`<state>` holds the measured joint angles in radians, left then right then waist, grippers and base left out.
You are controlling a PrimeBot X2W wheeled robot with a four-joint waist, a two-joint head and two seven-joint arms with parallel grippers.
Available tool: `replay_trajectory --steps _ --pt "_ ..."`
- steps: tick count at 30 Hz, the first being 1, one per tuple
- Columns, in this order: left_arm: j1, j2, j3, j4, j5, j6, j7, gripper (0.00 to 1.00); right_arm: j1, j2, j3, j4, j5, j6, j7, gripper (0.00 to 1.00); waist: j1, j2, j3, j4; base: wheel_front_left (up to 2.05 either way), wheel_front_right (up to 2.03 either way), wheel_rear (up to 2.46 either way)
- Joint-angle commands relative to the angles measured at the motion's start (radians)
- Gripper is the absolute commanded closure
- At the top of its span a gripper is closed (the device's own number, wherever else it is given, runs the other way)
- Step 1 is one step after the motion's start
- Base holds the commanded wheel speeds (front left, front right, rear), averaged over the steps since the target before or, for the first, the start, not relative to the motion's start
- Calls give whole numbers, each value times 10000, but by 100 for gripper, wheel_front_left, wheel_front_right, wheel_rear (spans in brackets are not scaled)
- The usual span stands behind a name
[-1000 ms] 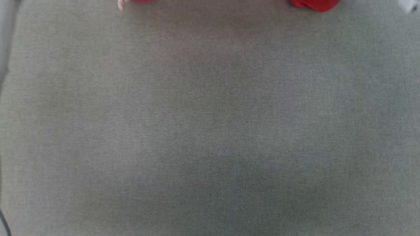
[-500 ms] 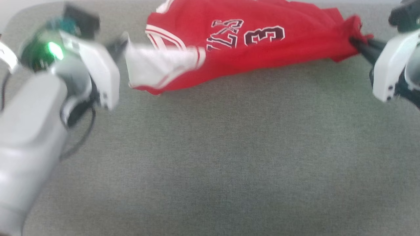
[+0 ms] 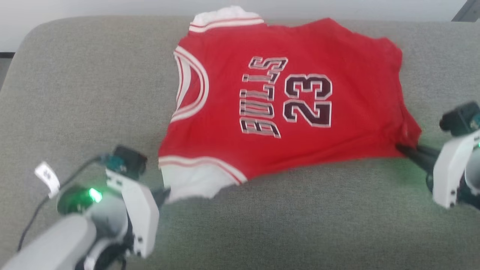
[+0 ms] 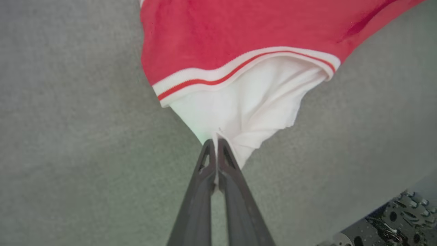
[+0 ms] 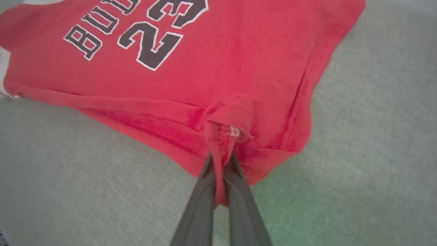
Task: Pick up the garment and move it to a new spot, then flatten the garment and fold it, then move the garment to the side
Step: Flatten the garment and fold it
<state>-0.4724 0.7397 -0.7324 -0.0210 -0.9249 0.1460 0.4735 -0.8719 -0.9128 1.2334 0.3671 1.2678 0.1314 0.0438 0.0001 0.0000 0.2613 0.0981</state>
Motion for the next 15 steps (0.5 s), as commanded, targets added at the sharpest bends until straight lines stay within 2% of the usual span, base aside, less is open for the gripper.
replay_trajectory --steps 1,4,11,15 --pt "324 87 -6 -271 -102 203 59 100 239 -90 26 -85 61 -14 -100 100 -1 0 -34 -28 0 0 0" --pt "1129 297 -110 -1030 -274 716 156 100 844 -265 88 -349 78 -14 -180 100 -1 0 -132 -67 0 0 0" --pt "2768 572 -373 -2060 -638 1603 168 100 2004 -666 132 -860 114 -14 -358 100 -1 0 -379 -134 0 0 0" --pt "3430 633 -492 -2335 -878 1837 150 100 2611 -854 115 -1093 203 -14 -482 100 -1 0 -475 -144 0 0 0"
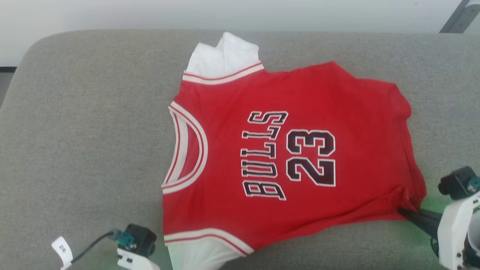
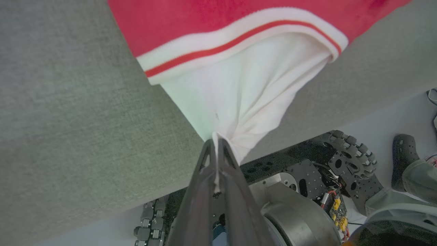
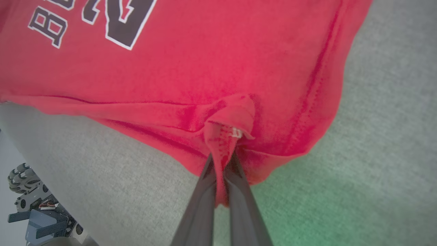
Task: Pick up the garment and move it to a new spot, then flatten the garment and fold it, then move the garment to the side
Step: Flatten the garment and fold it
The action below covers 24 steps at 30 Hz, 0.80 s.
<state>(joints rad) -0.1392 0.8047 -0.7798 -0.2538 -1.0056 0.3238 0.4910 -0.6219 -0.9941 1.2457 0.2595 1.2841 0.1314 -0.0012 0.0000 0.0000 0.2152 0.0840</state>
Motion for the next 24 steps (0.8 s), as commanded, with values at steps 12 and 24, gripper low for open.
replay_trajectory --steps 12,24 --pt "-105 808 318 -453 327 36 -174 100 845 -10 -619 -259 219 -14 -393 100 0 0 -244 -251 0 0 0" --pt "-3479 1408 907 285 2033 -1260 138 100 -371 716 -1952 223 -199 -16 49 100 0 0 322 -803 0 0 0"
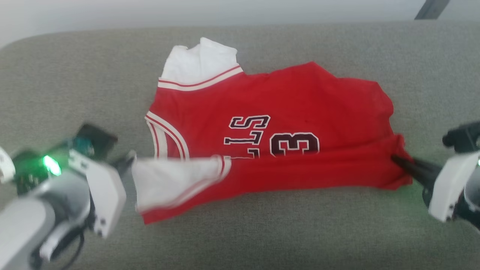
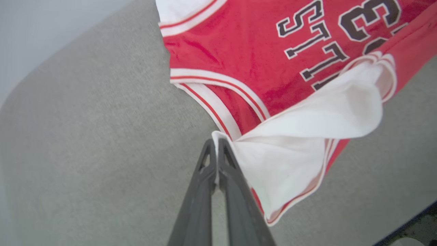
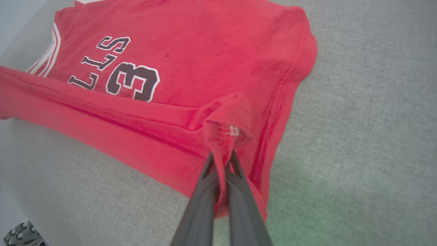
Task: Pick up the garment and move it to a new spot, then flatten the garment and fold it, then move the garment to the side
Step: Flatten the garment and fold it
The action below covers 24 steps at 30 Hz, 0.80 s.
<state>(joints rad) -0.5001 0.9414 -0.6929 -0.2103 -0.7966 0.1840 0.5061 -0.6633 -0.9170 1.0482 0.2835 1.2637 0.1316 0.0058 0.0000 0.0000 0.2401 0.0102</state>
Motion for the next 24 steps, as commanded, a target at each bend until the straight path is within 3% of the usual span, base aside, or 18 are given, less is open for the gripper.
replay_trajectory --steps 1,3,9,16,21,23,24 --pt "-536 -157 26 419 235 -242 -76 100 -256 180 -170 242 -85 -18 113 100 0 0 247 -135 0 0 0" --pt "-874 -284 -32 700 425 -444 -117 100 -421 327 -239 371 -159 -18 180 100 0 0 341 -171 0 0 0" --pt "-2479 -1369 -392 2785 891 -1421 -263 100 -1148 1173 -426 1209 -332 -16 675 100 0 0 886 -331 0 0 0" --pt "-3394 -2536 -728 5075 574 -2224 -128 100 -1733 2086 -268 2195 -273 -18 1266 100 0 0 1380 -453 0 0 0" --pt "-3595 -3117 -760 6382 2 -2485 343 100 -1963 2538 -50 2683 -250 -21 1636 100 0 0 1522 -490 0 0 0" --pt "-3615 -3285 -702 6807 -243 -2383 552 100 -2040 2634 55 2782 -241 -21 1766 87 0 0 1533 -492 0 0 0" --pt "-3668 -3325 -707 6958 -321 -2383 657 96 -2082 2672 86 2826 -230 -21 1791 86 0 0 1529 -489 0 0 0"
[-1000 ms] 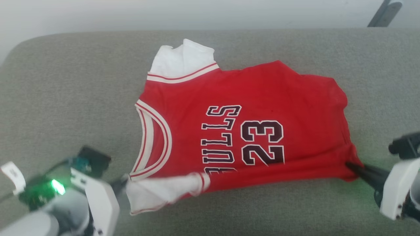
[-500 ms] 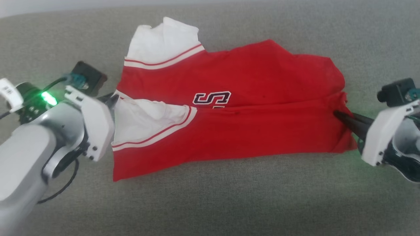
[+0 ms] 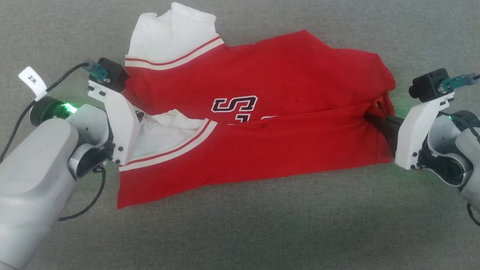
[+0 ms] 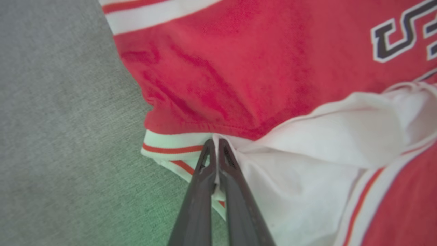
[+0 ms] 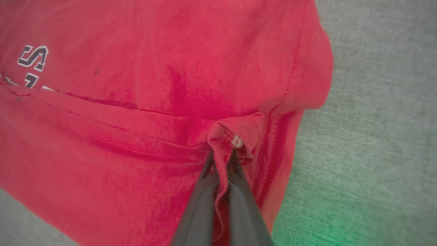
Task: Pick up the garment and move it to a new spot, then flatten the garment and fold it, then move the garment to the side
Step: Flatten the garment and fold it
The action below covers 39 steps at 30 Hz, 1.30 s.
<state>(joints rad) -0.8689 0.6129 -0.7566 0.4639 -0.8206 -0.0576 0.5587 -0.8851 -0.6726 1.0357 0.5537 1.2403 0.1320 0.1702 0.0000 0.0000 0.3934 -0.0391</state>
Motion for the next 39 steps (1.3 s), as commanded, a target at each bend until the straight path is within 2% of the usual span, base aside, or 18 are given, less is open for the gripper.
replay_trajectory --steps 1,2,3,4,7,11,13,18,24,25,30,35,39 --pt "-22 -77 -35 329 -178 48 218 74 93 259 225 162 49 -25 178 80 0 0 -12 9 0 0 0" --pt "-28 -136 39 428 -317 124 308 55 45 273 256 204 73 -25 209 67 0 0 -30 23 0 0 0" --pt "-55 -179 81 503 -367 164 415 16 5 276 278 228 75 -25 240 51 0 0 -58 39 0 0 0" --pt "-103 -182 132 548 -453 247 521 0 -24 278 283 242 95 -25 244 0 0 0 -88 53 0 0 0" --pt "-215 -211 303 472 -632 489 648 0 -88 163 300 181 128 -26 252 0 0 0 -200 104 0 0 0" --pt "-117 -150 509 -2 -824 945 777 0 -193 -144 86 -84 32 -23 -282 0 0 0 -388 206 0 0 0" --pt "4 -76 688 -311 -834 1416 720 0 -118 -258 -71 -185 -9 -22 -668 0 0 0 -482 276 0 0 0" --pt "569 243 622 -1624 -855 2124 1159 0 221 -609 -621 -375 -224 -19 -1807 0 0 0 -688 437 0 0 0" --pt "1620 786 600 -3434 -1083 3030 1797 0 739 -773 -1662 -256 -933 -17 -3695 0 0 0 -818 462 0 0 0" --pt "1620 786 600 -3434 -1083 3030 1797 0 739 -773 -1662 -256 -933 -17 -3695 0 0 0 -818 462 0 0 0" --pt "2486 1132 711 -4386 -1330 3884 2059 0 1373 -486 -3164 -238 -1859 -17 -4313 0 0 0 -852 275 0 0 0" --pt "3218 1342 787 -4783 -1525 4655 2231 0 2579 290 -5502 -806 -3165 -19 -4351 0 0 0 -795 -51 0 0 0" --pt "3624 1419 777 -4735 -1606 5077 2380 0 3716 955 -6866 -1416 -4110 -19 -4356 0 0 0 -719 -269 0 0 0"
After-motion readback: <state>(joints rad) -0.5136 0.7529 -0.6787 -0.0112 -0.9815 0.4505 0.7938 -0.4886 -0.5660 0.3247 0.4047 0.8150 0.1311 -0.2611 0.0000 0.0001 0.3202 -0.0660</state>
